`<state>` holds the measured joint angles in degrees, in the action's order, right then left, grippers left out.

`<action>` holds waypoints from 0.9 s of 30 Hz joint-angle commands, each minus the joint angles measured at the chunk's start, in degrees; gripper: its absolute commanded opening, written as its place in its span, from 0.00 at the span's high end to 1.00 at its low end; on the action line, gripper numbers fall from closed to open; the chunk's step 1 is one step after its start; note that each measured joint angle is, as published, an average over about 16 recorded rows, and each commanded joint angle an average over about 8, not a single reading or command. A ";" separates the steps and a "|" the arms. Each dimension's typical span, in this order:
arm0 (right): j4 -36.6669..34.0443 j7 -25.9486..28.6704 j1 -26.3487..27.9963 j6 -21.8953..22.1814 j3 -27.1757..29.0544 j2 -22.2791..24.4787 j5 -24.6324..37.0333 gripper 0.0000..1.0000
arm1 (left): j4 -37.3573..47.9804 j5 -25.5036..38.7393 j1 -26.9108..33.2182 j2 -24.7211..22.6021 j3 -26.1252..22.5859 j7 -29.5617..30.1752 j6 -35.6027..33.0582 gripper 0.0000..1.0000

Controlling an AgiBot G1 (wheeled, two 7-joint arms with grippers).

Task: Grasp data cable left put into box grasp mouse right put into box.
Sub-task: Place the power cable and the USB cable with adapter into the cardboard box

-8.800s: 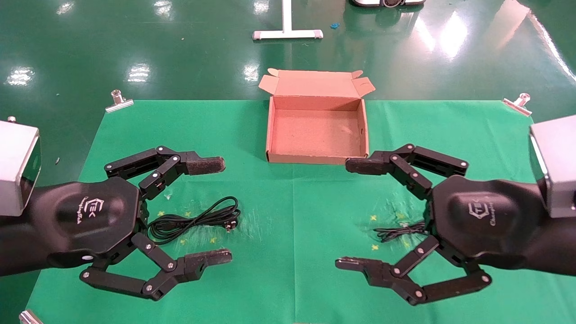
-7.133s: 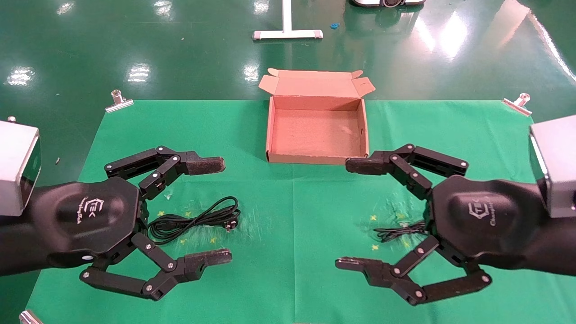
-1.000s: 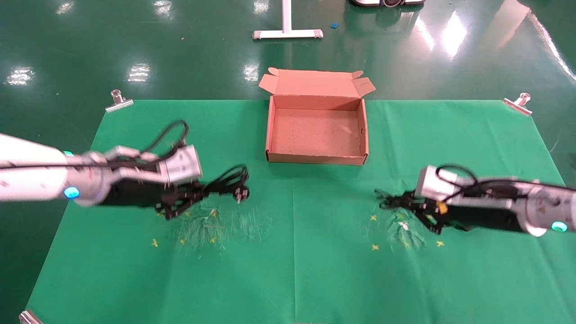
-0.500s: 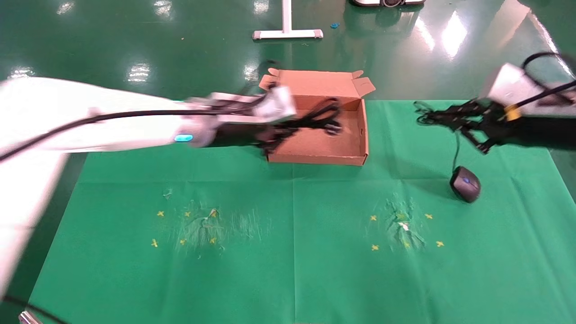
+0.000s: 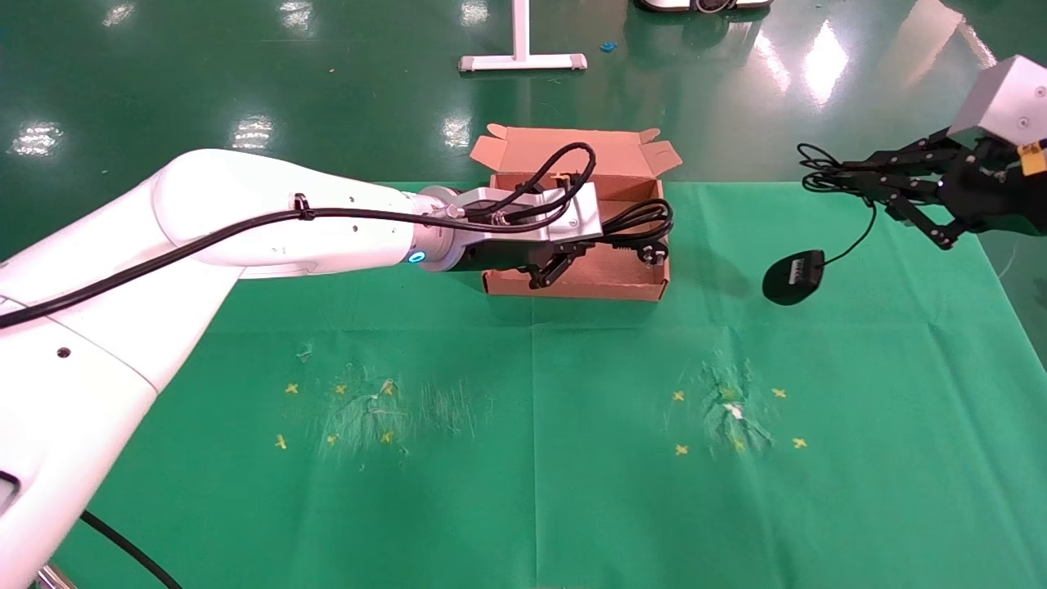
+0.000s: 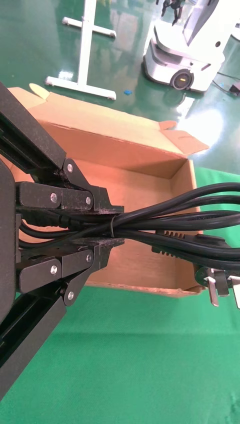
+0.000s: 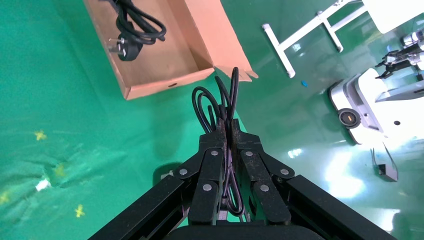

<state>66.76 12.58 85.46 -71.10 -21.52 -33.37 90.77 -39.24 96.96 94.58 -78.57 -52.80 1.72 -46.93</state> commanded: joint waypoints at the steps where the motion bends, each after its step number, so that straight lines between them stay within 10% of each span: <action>1: -0.02 0.15 0.09 -0.04 0.18 0.03 -0.35 1.00 | 0.46 -1.73 0.57 0.03 -2.34 0.22 1.15 0.00; 14: -1.57 -0.53 3.56 0.11 0.83 -3.05 -2.19 1.00 | 6.19 -10.17 5.55 3.49 -5.96 1.12 4.22 0.00; 27: -4.62 -3.36 8.12 2.73 -2.51 -14.98 0.19 1.00 | -15.03 -4.83 7.67 24.14 -7.16 13.91 0.26 0.00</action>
<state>62.40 9.51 93.27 -68.62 -24.10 -48.28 90.84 -52.86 92.77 102.16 -55.95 -59.86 15.97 -45.48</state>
